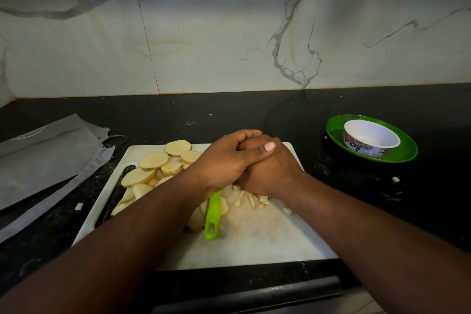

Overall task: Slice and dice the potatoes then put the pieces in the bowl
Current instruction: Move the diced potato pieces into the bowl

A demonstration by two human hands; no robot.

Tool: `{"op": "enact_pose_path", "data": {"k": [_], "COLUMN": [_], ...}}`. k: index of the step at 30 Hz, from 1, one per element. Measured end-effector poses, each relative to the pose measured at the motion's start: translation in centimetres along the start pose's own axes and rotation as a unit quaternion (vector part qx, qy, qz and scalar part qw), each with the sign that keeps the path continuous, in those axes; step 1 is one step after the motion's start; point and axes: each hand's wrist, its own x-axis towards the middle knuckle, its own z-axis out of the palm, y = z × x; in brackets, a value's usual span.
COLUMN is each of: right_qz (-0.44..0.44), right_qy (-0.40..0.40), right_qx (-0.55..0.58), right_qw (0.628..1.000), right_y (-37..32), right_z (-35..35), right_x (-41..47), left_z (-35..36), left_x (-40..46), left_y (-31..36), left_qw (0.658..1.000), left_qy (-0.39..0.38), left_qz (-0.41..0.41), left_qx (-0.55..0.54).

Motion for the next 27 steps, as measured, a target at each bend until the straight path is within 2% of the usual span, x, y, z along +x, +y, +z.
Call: {"op": "enact_pose_path", "data": {"k": [5,12,15,20,23,27], "right_qz": [0.003,0.019,0.031,0.06,0.096,0.142], "right_qy": [0.012,0.058,0.075,0.085,0.076,0.072], "right_qx": [0.103,0.285,0.335,0.395,0.46,0.565], "right_qw": [0.995,0.957,0.939,0.913,0.879,0.809], "right_y": [0.3,1.4,1.5,1.8,1.9,2.1], "right_z": [-1.4,-1.9,-2.2,-2.3,-2.8,-3.8], "right_x": [-0.8,-0.5,-0.6,-0.3,-0.4,-0.5], "left_z": [-0.1,-0.2,-0.3,-0.4,-0.4,0.6], "left_x": [-0.3,-1.2,-1.3,-1.5,-1.5,-1.1], "left_y": [0.1,1.2,1.1,1.2,1.5,2.8], "left_qw": [0.999,0.993,0.992,0.986,0.979,0.975], "left_qy": [-0.008,0.058,0.051,0.043,0.041,0.032], "left_qz": [0.013,0.092,0.106,0.153,0.175,0.189], "left_qx": [-0.039,-0.051,-0.036,0.052,0.093,0.112]}}
